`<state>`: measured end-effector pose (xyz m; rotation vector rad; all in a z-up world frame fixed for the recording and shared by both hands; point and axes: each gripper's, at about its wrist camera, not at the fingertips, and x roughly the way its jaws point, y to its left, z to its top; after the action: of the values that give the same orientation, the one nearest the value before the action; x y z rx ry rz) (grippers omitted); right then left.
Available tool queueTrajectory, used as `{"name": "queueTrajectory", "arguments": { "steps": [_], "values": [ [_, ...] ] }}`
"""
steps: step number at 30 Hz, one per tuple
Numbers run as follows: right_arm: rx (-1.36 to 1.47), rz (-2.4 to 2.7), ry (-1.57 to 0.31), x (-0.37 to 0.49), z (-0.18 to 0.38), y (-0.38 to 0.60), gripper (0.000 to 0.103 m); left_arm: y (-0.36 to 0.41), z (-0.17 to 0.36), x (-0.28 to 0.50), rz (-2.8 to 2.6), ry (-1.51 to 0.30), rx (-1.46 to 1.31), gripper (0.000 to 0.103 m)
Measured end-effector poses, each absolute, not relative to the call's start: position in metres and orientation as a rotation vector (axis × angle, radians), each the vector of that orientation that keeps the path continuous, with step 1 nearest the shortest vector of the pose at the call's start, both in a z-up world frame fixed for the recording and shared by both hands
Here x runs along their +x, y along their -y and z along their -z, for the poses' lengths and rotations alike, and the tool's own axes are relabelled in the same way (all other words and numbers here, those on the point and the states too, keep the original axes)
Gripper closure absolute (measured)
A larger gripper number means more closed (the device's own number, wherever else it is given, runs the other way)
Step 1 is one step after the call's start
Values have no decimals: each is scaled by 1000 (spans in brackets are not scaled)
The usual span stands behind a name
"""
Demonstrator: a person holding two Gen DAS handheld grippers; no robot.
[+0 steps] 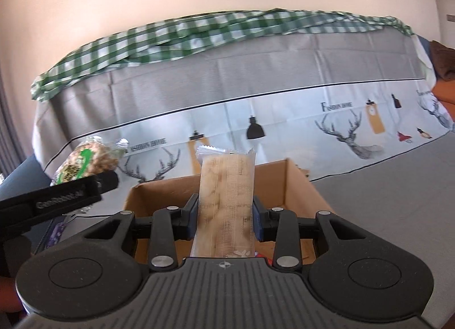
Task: Organize snacks
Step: 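Lift the peanut tub with the left gripper while the right carries the cracker pack over the box, then hold the peanut tub and cracker pack above the open box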
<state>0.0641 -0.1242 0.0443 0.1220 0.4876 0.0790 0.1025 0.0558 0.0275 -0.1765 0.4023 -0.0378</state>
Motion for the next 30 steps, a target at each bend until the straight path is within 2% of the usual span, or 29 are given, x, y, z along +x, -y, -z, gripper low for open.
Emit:
{"name": "queueTrajectory", "arguments": {
  "steps": [30],
  "values": [
    [124,-27,-485,66,-43,130,65,-36,-21,109,182,-409,-201,19]
  ]
}}
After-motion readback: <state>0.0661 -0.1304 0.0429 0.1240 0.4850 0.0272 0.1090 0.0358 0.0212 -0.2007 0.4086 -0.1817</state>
